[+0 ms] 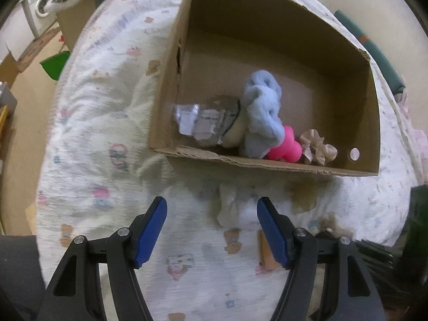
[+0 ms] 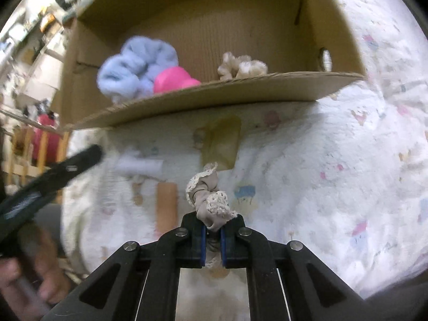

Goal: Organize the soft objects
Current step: 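Grasp the beige lace scrunchie with the right tool while the left tool grasps the white cloth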

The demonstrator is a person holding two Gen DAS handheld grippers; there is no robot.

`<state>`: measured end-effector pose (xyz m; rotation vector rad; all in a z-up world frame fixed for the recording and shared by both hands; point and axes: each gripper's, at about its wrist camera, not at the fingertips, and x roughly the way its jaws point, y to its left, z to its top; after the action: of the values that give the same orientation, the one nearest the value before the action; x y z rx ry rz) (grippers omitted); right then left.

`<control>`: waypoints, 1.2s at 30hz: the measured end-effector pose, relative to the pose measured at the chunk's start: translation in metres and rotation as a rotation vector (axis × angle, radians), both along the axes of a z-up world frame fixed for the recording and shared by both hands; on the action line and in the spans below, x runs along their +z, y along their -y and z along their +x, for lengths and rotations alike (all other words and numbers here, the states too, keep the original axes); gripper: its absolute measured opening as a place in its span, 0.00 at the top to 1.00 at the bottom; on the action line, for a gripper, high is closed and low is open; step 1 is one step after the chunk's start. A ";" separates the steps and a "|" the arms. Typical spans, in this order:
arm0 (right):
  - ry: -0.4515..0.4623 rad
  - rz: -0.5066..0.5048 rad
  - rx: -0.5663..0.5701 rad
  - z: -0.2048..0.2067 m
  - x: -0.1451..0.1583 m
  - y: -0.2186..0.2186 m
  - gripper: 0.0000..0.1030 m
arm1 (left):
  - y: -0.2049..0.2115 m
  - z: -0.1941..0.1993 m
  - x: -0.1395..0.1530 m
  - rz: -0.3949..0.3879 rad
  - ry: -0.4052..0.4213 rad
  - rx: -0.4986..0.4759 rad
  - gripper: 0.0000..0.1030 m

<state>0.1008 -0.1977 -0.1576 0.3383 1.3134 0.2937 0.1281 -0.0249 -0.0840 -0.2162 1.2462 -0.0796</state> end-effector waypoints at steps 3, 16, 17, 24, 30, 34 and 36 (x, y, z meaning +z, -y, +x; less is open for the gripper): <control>0.013 0.045 -0.020 -0.012 0.012 0.011 0.91 | 0.011 0.002 -0.008 -0.021 -0.012 -0.034 0.35; 0.047 0.073 -0.057 -0.006 0.026 0.013 0.91 | 0.042 0.012 -0.040 -0.016 -0.051 -0.173 0.74; 0.047 0.071 -0.056 -0.006 0.027 0.013 0.91 | 0.041 0.012 -0.038 -0.040 -0.053 -0.178 0.75; 0.055 0.061 -0.048 -0.002 0.028 0.004 0.91 | 0.026 0.005 -0.019 0.016 -0.013 -0.125 0.75; 0.072 0.047 -0.037 -0.003 0.035 -0.004 0.91 | 0.011 -0.010 -0.013 0.068 -0.007 -0.085 0.75; 0.090 0.035 -0.026 -0.003 0.040 -0.010 0.91 | 0.004 -0.017 -0.003 0.087 0.015 -0.072 0.75; 0.101 0.033 -0.022 -0.003 0.043 -0.012 0.91 | -0.008 -0.027 0.007 0.086 0.019 -0.060 0.75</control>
<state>0.0973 -0.1857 -0.1142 0.3613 1.2062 0.3100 0.1011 -0.0171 -0.0775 -0.1029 1.2344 -0.0795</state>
